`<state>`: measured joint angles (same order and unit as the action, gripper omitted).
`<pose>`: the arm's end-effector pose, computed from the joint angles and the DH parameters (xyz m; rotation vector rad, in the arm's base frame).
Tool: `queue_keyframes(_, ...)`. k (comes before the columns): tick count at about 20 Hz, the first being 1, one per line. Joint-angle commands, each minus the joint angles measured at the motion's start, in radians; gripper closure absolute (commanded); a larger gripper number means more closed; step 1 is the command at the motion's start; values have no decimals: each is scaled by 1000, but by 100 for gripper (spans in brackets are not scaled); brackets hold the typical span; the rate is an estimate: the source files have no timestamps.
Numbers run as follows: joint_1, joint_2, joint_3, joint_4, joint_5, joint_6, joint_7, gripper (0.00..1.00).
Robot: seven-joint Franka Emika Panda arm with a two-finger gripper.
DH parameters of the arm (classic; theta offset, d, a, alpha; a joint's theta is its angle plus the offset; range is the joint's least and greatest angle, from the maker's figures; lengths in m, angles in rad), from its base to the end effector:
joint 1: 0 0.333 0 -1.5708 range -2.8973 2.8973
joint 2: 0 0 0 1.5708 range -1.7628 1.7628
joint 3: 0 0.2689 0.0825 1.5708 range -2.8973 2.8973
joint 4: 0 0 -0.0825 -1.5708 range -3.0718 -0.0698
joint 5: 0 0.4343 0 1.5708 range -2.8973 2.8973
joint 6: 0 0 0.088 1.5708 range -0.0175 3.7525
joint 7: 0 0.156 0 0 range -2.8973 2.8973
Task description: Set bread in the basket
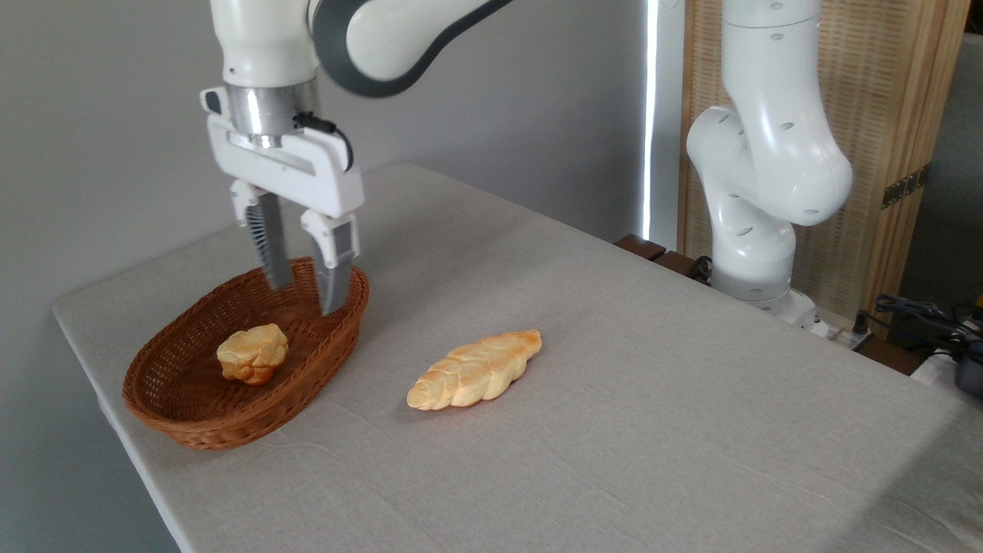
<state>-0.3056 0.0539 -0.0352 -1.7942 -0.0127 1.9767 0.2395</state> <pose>0.6070 -0.2165 0.4141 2.9867 -0.8845 0.1993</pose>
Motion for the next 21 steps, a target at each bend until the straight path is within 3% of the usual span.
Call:
queue_keyframes(1,-3,-63,73,-5,8,-117,130,0)
queue_keyframes(5,-4,-86,123,-5,10,-159,205,0)
queue_keyframes(10,-1,-91,129,-4,10,-219,305,0)
queue_keyframes(15,-3,-115,212,-2,8,-219,398,0)
queue_keyframes(21,-3,-115,213,-4,-1,-231,399,0)
